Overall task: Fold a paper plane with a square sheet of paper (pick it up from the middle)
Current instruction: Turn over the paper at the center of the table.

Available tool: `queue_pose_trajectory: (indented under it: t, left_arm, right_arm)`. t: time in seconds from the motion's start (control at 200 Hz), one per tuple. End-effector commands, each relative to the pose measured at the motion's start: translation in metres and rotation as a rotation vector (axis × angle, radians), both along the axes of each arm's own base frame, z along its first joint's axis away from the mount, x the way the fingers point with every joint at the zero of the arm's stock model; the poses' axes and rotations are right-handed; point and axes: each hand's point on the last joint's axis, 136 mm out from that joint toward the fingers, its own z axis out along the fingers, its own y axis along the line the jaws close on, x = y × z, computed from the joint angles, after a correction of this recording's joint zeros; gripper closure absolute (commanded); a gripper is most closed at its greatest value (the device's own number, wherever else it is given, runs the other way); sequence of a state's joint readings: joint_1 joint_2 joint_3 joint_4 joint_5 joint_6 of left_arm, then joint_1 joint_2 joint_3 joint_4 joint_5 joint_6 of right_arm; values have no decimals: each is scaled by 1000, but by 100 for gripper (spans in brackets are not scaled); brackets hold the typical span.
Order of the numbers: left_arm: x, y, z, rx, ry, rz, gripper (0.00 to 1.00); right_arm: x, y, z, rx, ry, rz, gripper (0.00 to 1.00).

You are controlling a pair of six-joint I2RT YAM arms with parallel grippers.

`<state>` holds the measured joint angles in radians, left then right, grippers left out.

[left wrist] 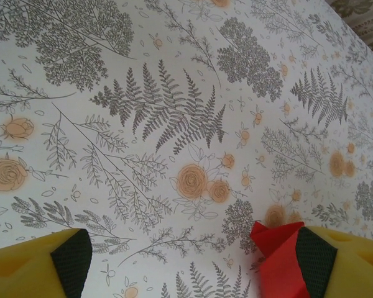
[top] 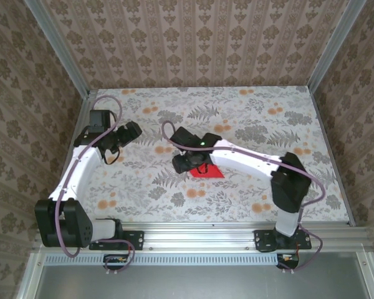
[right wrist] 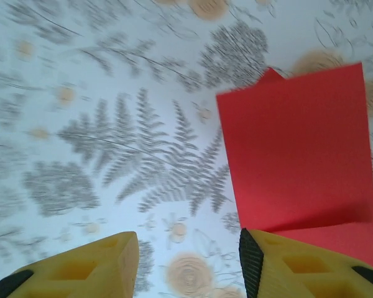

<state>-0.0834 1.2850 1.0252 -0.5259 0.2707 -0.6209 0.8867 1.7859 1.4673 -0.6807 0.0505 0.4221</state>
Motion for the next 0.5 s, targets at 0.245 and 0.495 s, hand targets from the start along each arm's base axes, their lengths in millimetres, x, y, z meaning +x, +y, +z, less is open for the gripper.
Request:
queue_pose_trajectory:
  t: [0.245,0.495]
  left_arm:
    - [-29,-37,-34,-111,102,-125,12]
    - [-41,-56,-57,-101,164,-175,12]
  right_arm:
    - [30,-91,-54,8,101,-210,57]
    - [37,-111,-85,-35,182,-202,58]
